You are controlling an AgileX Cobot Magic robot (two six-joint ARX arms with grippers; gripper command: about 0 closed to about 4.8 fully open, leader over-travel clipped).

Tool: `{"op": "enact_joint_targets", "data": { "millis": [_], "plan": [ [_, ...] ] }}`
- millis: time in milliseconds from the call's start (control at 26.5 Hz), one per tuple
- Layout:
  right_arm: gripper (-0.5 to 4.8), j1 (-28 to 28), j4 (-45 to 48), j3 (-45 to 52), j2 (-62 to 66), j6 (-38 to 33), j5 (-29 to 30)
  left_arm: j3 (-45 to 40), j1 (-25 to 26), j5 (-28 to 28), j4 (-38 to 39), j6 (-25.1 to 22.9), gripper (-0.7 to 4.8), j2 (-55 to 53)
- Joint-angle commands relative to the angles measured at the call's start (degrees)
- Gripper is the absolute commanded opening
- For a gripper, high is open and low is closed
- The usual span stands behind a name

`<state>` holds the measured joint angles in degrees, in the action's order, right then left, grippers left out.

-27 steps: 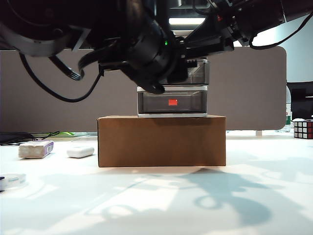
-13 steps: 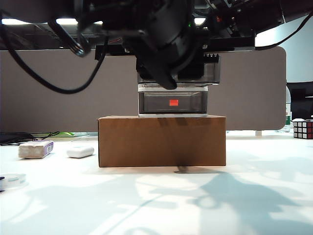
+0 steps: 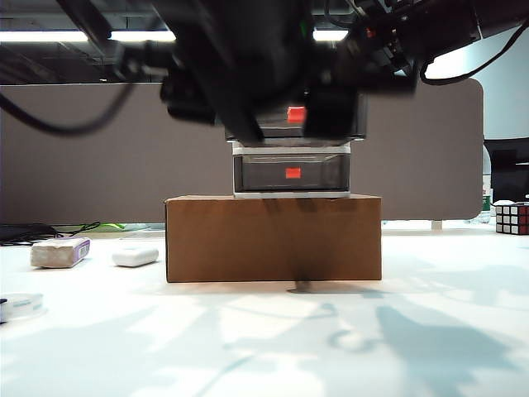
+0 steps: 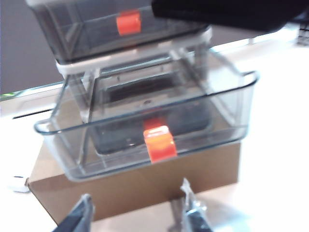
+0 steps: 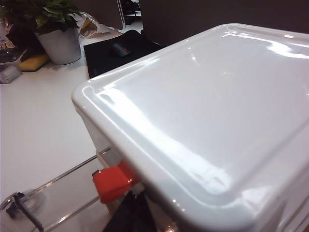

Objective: Open the second layer of the drawer on the table, pick up the transparent tape on the table and put it in, and finally close the drawer.

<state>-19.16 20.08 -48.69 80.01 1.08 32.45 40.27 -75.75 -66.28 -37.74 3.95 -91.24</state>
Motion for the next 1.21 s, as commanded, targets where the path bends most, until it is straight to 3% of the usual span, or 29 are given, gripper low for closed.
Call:
{"op": "enact_joint_targets", "data": {
  "millis": [38, 151, 226, 339, 415, 566, 679, 754, 830, 867, 905, 943, 981, 1018, 1207],
  "plan": [
    [-0.05, 0.0, 0.6, -0.4, -0.3, -0.2, 1.1, -3.1, -1.6, -0.6, 10.1, 7.0, 2.45, 8.3],
    [-0.05, 0.0, -2.0, -0.3, -2.2, -0.2, 4.1, -7.1, -0.6, 1.4, 26.3, 11.1, 2.38, 20.4],
    [-0.05, 0.0, -6.6, -0.3, -6.1, 1.7, 5.4, -9.1, 4.5, 12.7, 42.9, 12.5, 2.19, 32.7],
    [-0.05, 0.0, -10.0, -0.3, -9.6, 2.4, 5.0, -9.2, 13.9, 26.9, 53.4, 10.5, 1.67, 41.0],
    [-0.05, 0.0, -11.7, -0.3, -11.8, 2.4, 5.0, -9.2, 20.9, 36.9, 56.7, 6.1, 1.44, 44.2],
    [-0.05, 0.0, -14.3, -0.2, -15.3, 2.4, 4.7, -9.2, 39.3, 64.5, 59.7, -5.7, 1.43, 46.2],
    [-0.05, 0.0, -16.1, -0.2, -16.8, 2.1, 4.7, -9.8, 52.3, 78.2, 60.4, -10.1, 1.47, 44.7],
    [-0.05, 0.0, -18.4, -0.2, -17.7, 2.2, 4.5, -9.8, 58.0, 81.0, 61.4, -8.3, 1.49, 43.7],
    [-0.05, 0.0, -20.0, 0.1, -18.6, 2.3, 4.5, -9.9, 61.9, 83.1, 62.1, -3.5, 1.49, 43.6],
    [-0.05, 0.0, -20.5, 0.2, -18.8, 2.4, 4.5, -10.2, 63.2, 82.9, 62.2, -3.7, 1.50, 43.6],
    [-0.05, 0.0, -21.3, 0.2, -18.8, 2.4, 4.5, -11.1, 64.8, 84.2, 62.5, -6.2, 1.96, 43.6],
    [-0.05, 0.0, -21.9, 0.2, -18.8, 2.4, 4.5, -12.4, 65.1, 84.5, 62.5, -10.7, 3.40, 43.6],
    [-0.05, 0.0, -22.0, 0.2, -18.8, 2.4, 4.5, -13.3, 65.1, 84.5, 62.3, -13.0, 4.51, 43.6],
    [-0.05, 0.0, -22.0, 0.2, -18.8, 2.4, 4.6, -15.1, 65.0, 84.8, 61.9, -15.4, 4.79, 43.6],
    [-0.05, 0.0, -22.0, 0.2, -18.8, 2.4, 4.5, -19.2, 65.0, 83.9, 57.6, -15.5, 4.79, 43.6]
  ]
}}
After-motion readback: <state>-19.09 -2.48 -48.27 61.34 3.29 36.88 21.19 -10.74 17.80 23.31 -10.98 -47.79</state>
